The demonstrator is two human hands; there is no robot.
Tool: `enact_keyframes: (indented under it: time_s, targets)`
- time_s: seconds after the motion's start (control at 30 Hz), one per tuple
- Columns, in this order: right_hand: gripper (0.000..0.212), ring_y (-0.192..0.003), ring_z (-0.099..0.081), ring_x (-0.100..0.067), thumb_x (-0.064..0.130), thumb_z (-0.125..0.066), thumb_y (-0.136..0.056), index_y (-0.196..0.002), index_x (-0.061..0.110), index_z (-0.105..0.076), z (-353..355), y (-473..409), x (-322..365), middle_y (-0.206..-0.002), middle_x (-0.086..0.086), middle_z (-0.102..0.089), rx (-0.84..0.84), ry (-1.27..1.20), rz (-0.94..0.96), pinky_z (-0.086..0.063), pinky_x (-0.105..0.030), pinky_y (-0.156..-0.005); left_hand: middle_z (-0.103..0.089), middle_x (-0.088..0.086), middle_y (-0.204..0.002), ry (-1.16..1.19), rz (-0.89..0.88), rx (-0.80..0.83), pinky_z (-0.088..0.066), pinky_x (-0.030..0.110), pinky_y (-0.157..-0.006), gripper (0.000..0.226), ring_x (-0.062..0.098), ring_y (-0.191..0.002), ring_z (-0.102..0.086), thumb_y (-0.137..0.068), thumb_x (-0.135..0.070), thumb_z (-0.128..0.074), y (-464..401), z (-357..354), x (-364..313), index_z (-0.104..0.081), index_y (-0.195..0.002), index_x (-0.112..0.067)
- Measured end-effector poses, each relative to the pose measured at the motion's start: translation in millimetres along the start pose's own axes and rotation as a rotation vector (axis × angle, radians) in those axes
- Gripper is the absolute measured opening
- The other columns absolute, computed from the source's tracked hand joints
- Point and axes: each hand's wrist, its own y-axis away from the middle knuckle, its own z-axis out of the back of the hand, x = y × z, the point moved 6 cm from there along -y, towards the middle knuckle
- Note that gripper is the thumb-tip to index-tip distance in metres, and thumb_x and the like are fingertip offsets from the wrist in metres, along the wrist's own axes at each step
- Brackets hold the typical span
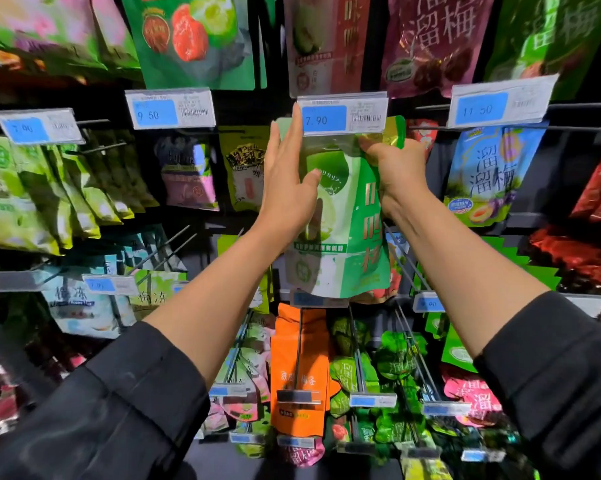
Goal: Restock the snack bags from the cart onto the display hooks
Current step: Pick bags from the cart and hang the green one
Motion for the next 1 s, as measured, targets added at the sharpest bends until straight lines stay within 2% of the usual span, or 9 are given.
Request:
enact_keyframes:
  time_s: [0.2,0.33,0.47,0.63,0.7,0.77,0.87,0.93,1.0]
  targets:
    - [0.014,-0.069,-0.065,-0.024,0.001,-0.074,-0.07,-0.063,0.012,-0.07,2,3,2,-0.074,-0.012,-0.07,-0.033,0.051,0.09,-0.055,-0.04,-0.066,-0.004,-0.003,-0.162,-0.003,0.006,-0.023,-0.004,0.026,-0.114,0.08,0.013,-0.148,0.011,-0.089,0.006,-0.047,2,-2,3,-0.009,-0.154,-0.024]
    - [0.017,-0.066,-0.064,-0.021,0.004,-0.075,-0.071,-0.059,0.014,-0.068,3,-4,-3,-0.071,-0.008,-0.069,-0.079,0.107,0.096,-0.057,-0.043,-0.063,-0.004,0.001,-0.162,-0.023,-0.016,-0.028,-0.003,0.026,-0.112,0.079,0.015,-0.148,0.01,-0.089,0.005,-0.046,1,-3,3,-0.01,-0.154,-0.022]
    - [0.019,-0.067,-0.062,-0.013,0.004,-0.074,-0.078,-0.068,0.019,-0.068,-4,-16,-15,-0.076,0.0,-0.069,-0.059,0.109,0.071,-0.052,-0.024,-0.064,-0.004,0.001,-0.162,-0.043,-0.024,-0.037,-0.003,0.031,-0.115,0.079,0.015,-0.147,0.01,-0.089,0.006,-0.046,2,-1,4,-0.01,-0.154,-0.022]
    - [0.014,-0.076,-0.066,-0.017,0.007,-0.073,-0.08,-0.074,0.018,-0.069,-7,-40,-35,-0.079,0.0,-0.07,0.034,0.132,0.015,-0.056,-0.038,-0.078,-0.01,-0.002,-0.161,-0.082,-0.071,-0.059,-0.001,0.045,-0.12,0.078,0.02,-0.148,0.009,-0.091,0.007,-0.05,4,-6,1,-0.009,-0.154,-0.015]
    - [0.012,-0.074,-0.066,-0.015,0.006,-0.072,-0.082,-0.078,0.017,-0.07,-7,-45,-39,-0.077,0.003,-0.07,0.073,0.086,-0.007,-0.056,-0.035,-0.078,-0.008,-0.007,-0.16,-0.084,-0.067,-0.07,0.0,0.028,-0.119,0.08,0.018,-0.148,0.008,-0.089,0.008,-0.048,5,-8,5,-0.008,-0.154,-0.016]
    - [0.006,-0.073,-0.067,-0.011,0.01,-0.072,-0.084,-0.085,0.016,-0.071,-5,-44,-38,-0.079,0.005,-0.071,0.098,0.078,-0.003,-0.056,-0.028,-0.075,-0.007,-0.016,-0.155,-0.086,-0.075,-0.082,0.002,0.005,-0.108,0.081,0.016,-0.148,0.007,-0.088,0.008,-0.048,7,-10,6,-0.008,-0.154,-0.016]
    - [0.008,-0.072,-0.065,-0.009,0.022,-0.073,-0.084,-0.085,0.014,-0.071,9,-41,-41,-0.082,0.001,-0.071,0.077,0.165,-0.017,-0.054,-0.023,-0.072,-0.005,-0.007,-0.16,-0.058,-0.063,-0.077,-0.003,-0.008,-0.095,0.082,0.018,-0.149,0.005,-0.089,0.009,-0.047,12,-15,4,-0.005,-0.154,-0.015]
    - [0.031,-0.073,-0.061,-0.015,0.034,-0.074,-0.079,-0.08,0.004,-0.07,27,-36,-48,-0.076,-0.004,-0.067,0.033,0.227,-0.047,-0.05,-0.031,-0.073,-0.01,0.003,-0.161,0.0,-0.027,-0.057,-0.016,0.0,-0.104,0.085,0.018,-0.149,-0.001,-0.088,0.009,-0.048,19,-20,6,-0.001,-0.154,-0.018]
    - [0.032,-0.074,-0.06,-0.02,0.035,-0.076,-0.077,-0.074,0.003,-0.068,56,-21,-53,-0.072,-0.007,-0.064,-0.059,0.256,-0.082,-0.05,-0.038,-0.076,-0.016,0.003,-0.16,0.067,0.02,-0.011,-0.022,0.034,-0.118,0.09,0.017,-0.148,-0.01,-0.086,0.004,-0.051,32,-33,11,0.003,-0.152,-0.025]
